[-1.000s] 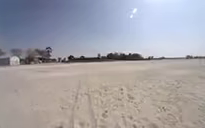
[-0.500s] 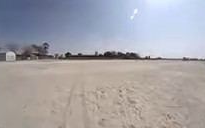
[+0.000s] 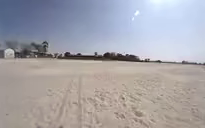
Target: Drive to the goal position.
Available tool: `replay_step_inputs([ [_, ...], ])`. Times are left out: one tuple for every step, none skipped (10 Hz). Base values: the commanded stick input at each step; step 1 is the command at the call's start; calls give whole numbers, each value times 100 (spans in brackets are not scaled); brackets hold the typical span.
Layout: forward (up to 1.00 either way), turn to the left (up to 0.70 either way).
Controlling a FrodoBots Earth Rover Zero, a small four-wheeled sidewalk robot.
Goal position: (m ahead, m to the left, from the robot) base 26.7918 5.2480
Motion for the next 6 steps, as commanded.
replay_step_inputs([
  [45,0],
  [45,0],
  [45,0],
  [45,0],
  [45,0],
  [45,0],
])
